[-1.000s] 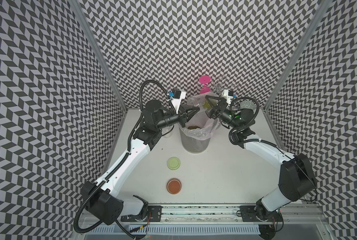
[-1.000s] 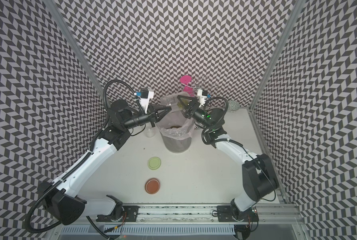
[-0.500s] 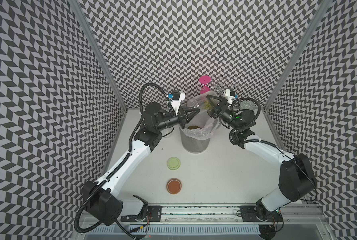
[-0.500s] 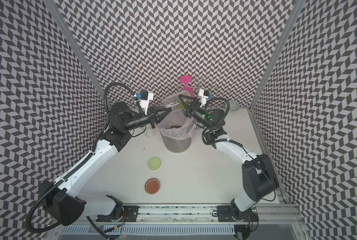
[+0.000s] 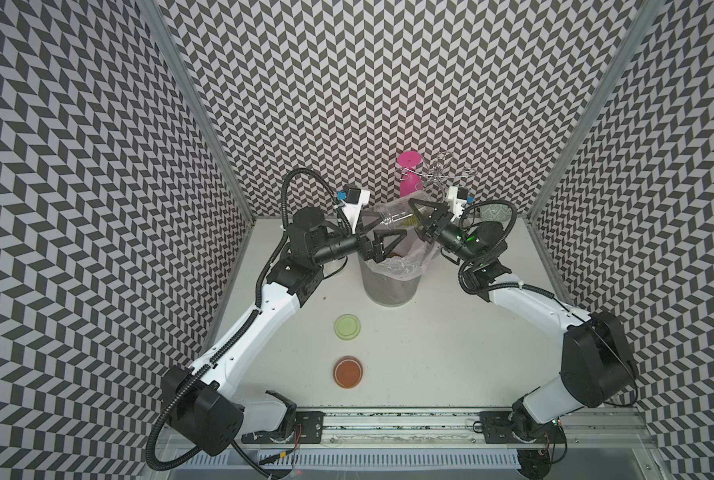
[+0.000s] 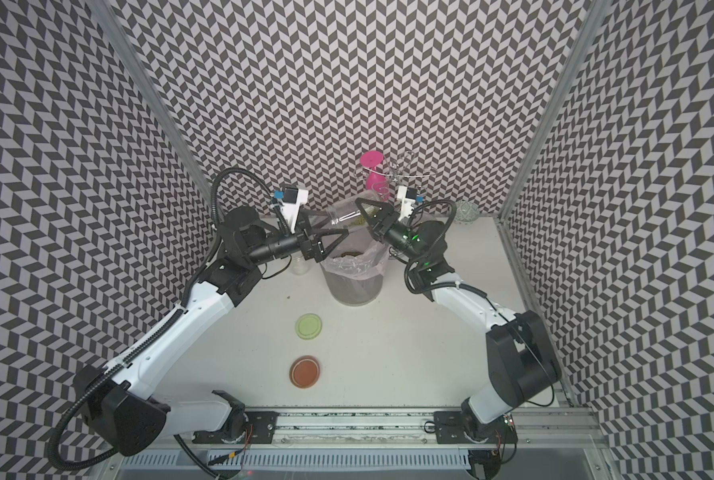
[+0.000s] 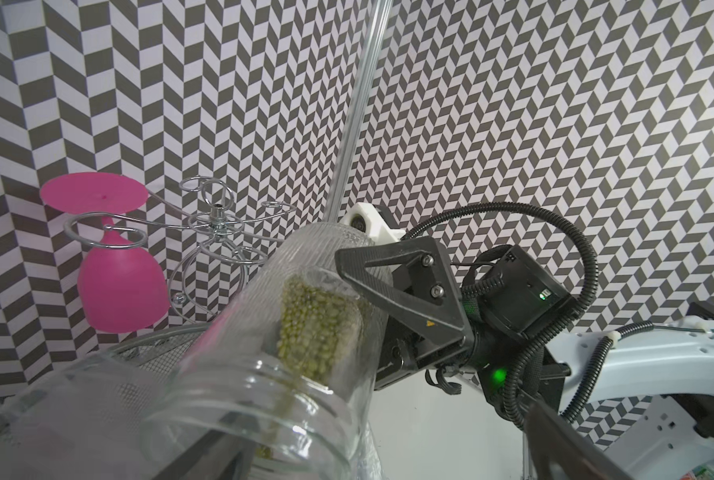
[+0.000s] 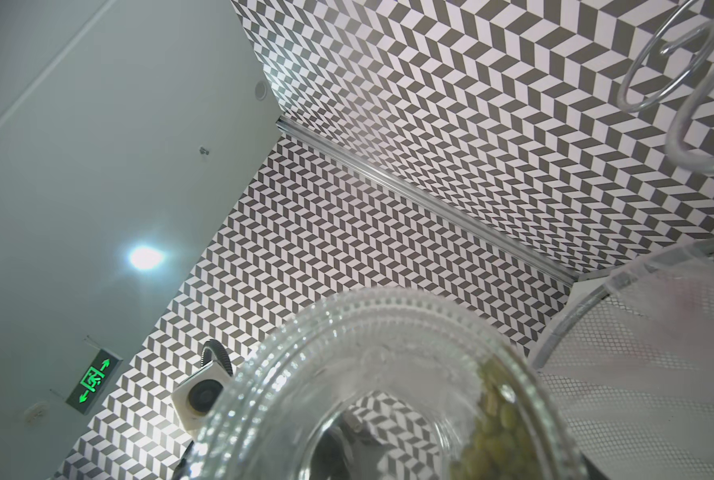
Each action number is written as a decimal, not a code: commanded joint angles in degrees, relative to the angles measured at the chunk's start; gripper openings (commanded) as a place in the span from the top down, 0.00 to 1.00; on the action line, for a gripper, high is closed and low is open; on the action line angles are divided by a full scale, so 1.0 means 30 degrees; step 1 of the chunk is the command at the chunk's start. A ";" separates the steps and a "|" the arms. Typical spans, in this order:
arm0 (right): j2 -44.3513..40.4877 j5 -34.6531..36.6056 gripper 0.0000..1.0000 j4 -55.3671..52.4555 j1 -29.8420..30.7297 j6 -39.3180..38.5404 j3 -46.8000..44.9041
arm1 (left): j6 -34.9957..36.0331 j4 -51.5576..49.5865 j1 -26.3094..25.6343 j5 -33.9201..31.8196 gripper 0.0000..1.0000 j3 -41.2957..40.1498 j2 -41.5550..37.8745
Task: Empty moldy mung beans from jars
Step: Pour the moldy mung beans from the jar into the trash bin.
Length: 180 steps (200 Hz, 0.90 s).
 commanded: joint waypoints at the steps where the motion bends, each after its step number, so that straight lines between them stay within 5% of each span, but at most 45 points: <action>1: -0.1146 0.0616 0.32 0.0300 -0.0069 -0.1632 0.0334 | 0.0695 -0.1016 0.0010 -0.1444 0.00 -0.0035 -0.1121; 41: -0.1049 0.1016 0.33 -0.1977 -0.0315 -0.3831 0.1468 | 0.1001 -0.3103 0.0262 -0.3614 0.00 -0.0560 -0.2059; 180: 0.1225 0.2973 0.35 -0.9893 0.1143 -1.2975 0.5179 | 0.0851 -0.4056 0.0477 -0.4251 0.01 -0.2044 -0.3629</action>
